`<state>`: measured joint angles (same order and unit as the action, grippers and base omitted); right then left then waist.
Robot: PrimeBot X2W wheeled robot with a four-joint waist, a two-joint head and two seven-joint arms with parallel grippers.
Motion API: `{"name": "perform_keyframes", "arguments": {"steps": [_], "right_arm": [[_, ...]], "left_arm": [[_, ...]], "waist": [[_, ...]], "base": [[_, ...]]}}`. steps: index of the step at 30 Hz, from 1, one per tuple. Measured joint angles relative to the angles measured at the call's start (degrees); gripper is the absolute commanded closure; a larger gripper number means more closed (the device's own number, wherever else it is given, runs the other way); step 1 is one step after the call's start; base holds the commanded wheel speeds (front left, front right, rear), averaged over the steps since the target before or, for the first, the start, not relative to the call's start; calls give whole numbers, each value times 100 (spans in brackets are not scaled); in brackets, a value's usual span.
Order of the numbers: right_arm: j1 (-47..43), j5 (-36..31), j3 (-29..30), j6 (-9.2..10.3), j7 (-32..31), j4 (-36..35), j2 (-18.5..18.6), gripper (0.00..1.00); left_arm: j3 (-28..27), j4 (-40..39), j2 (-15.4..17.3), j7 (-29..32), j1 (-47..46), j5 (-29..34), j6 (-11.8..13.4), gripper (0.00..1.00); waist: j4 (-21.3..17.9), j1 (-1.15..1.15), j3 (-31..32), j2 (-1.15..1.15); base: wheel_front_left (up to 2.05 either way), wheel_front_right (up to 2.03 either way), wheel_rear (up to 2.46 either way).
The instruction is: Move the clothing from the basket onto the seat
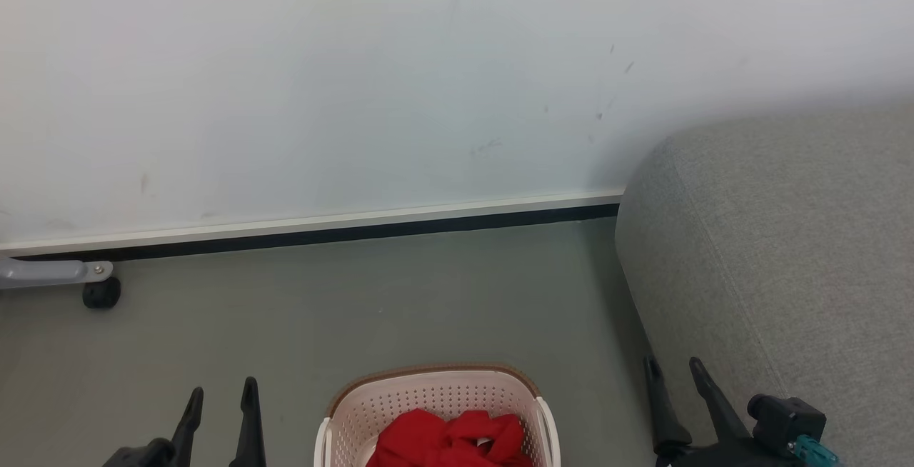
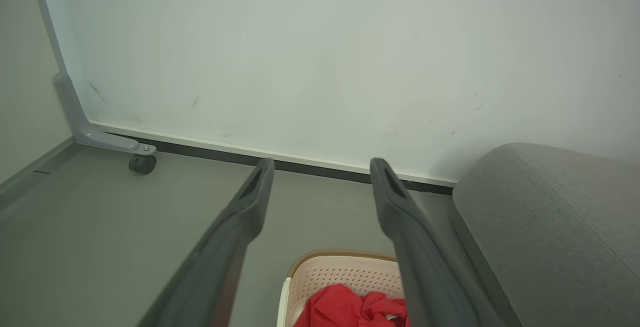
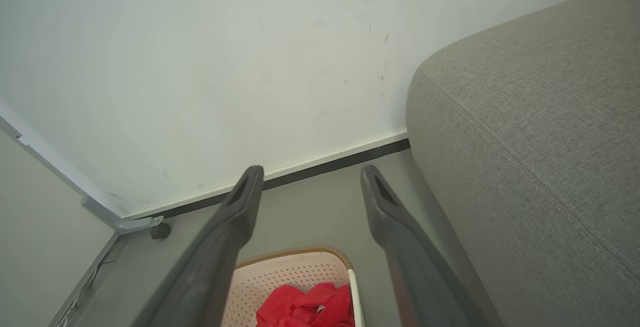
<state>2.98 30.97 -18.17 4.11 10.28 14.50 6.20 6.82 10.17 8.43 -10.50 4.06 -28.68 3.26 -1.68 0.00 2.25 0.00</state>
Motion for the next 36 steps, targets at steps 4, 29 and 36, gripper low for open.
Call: {"name": "perform_keyframes", "arguments": {"steps": [4,29,36], "right_arm": [[-1,-309,-104,53,100,-20,34,0],[-2,-1412,-454,252,402,-119,136,0],[-2,-1414,-437,252,402,-118,135,0]], "left_arm": [[52,-26,16,-85,2,275,73,0],[82,-109,40,-382,242,1317,171,0],[35,-63,31,-382,242,1317,127,0]], "waist": [[-12,0,9,0],[-25,0,12,0],[-15,0,8,0]], "base": [[0,0,0],[0,0,0],[0,0,0]]}}
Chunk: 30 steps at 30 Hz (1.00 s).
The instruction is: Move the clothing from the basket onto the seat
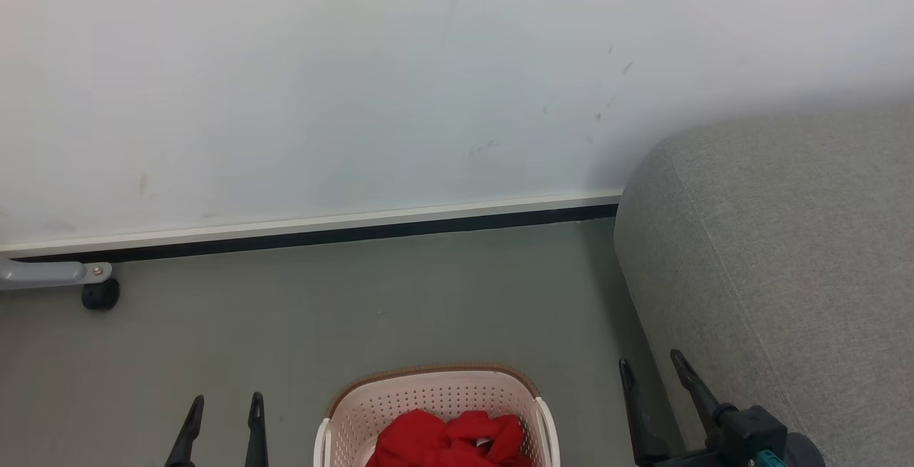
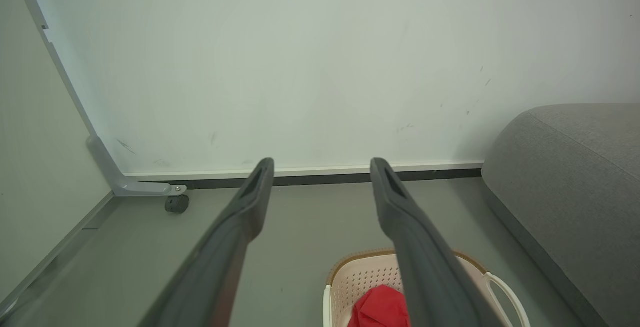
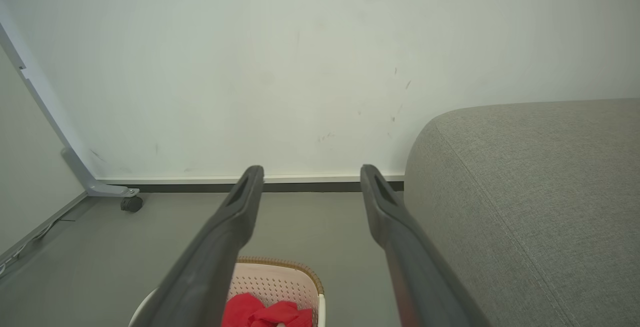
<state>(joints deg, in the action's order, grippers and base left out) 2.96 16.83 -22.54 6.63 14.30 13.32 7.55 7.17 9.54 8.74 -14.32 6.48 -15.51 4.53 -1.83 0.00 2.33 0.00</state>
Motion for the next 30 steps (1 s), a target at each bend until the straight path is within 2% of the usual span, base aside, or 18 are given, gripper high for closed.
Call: {"name": "perform_keyframes", "arguments": {"steps": [18,30], "right_arm": [[0,-16,46,-1,0,4,-15,0],[-9,-55,131,-1,1,-177,-30,0]], "left_arm": [[-90,63,-68,0,0,0,-60,0],[54,63,-67,0,-17,160,-213,0]], "waist": [[-2,0,-9,0],[-25,0,-184,0]], "base": [[0,0,0],[0,0,0]]}}
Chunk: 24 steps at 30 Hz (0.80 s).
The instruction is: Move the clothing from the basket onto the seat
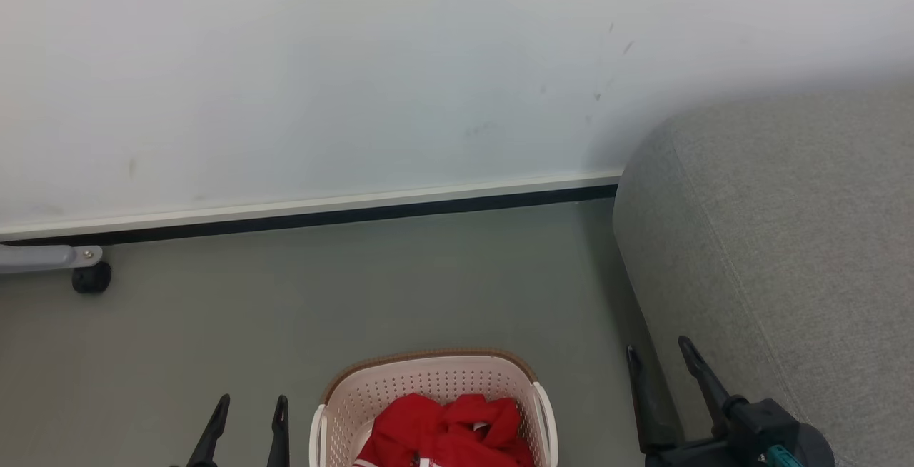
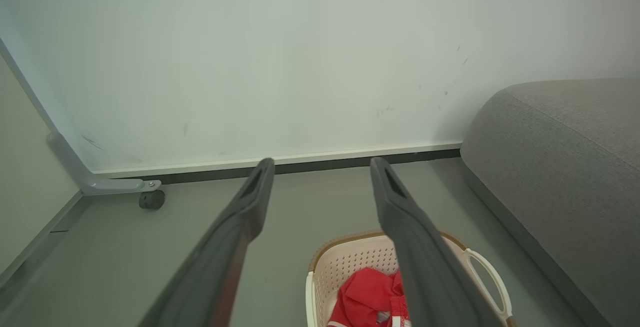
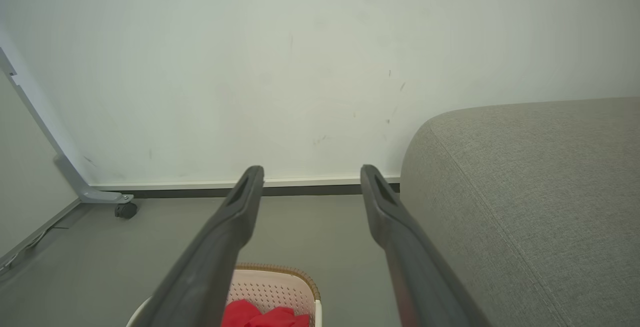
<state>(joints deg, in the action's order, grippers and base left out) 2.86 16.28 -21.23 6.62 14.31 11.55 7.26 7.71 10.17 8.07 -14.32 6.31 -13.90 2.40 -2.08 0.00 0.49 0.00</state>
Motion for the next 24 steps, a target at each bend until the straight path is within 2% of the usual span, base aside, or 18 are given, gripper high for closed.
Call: {"name": "perform_keyframes", "arguments": {"steps": [11,24], "right_arm": [[6,-180,367,1,23,-575,16,0],[231,-421,644,44,24,-998,19,0]], "left_arm": [[493,108,14,1,-562,312,-325,0],[991,864,-113,199,-1424,501,-604,0]], "waist": [[-101,1,-748,0],[-315,2,-1802,-1]], "base": [[0,0,0],[0,0,0]]}}
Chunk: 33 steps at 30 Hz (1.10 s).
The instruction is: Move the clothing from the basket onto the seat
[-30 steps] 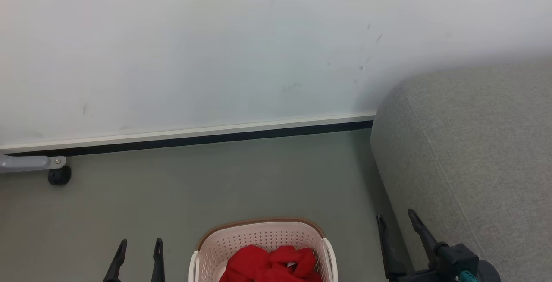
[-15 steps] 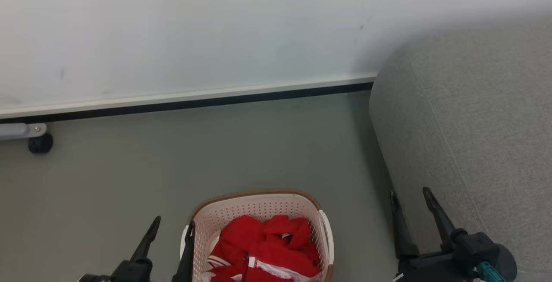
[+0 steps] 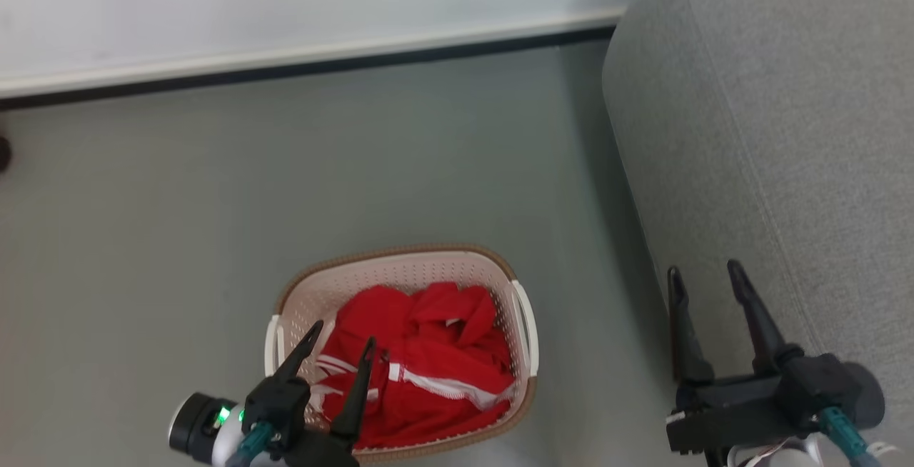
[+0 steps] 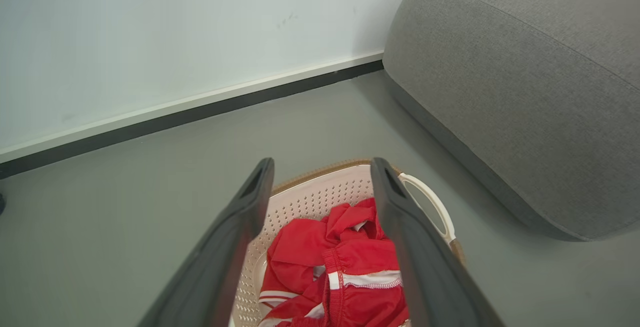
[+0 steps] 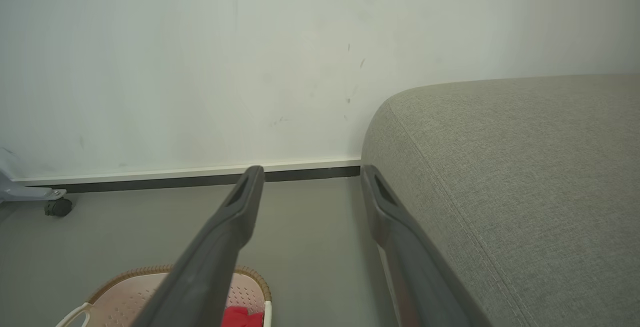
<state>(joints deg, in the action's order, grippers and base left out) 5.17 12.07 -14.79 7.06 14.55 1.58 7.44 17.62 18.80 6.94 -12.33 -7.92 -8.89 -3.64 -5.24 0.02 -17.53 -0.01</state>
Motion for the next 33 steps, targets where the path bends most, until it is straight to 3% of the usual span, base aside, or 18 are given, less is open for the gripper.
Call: {"name": "perform_keyframes", "arguments": {"steps": [21,33], "right_arm": [[755,-196,218,1,15,-715,-125,0],[1130,-241,265,1,16,-1047,-199,0]], "left_arm": [[670,1211,-57,349,-1452,465,-249,0],[630,1782,136,672,-2464,564,-297,0]], "waist": [[-385,-1,-1704,-1],[-603,-1,-2739,0]], "base": [[0,0,0],[0,0,0]]}}
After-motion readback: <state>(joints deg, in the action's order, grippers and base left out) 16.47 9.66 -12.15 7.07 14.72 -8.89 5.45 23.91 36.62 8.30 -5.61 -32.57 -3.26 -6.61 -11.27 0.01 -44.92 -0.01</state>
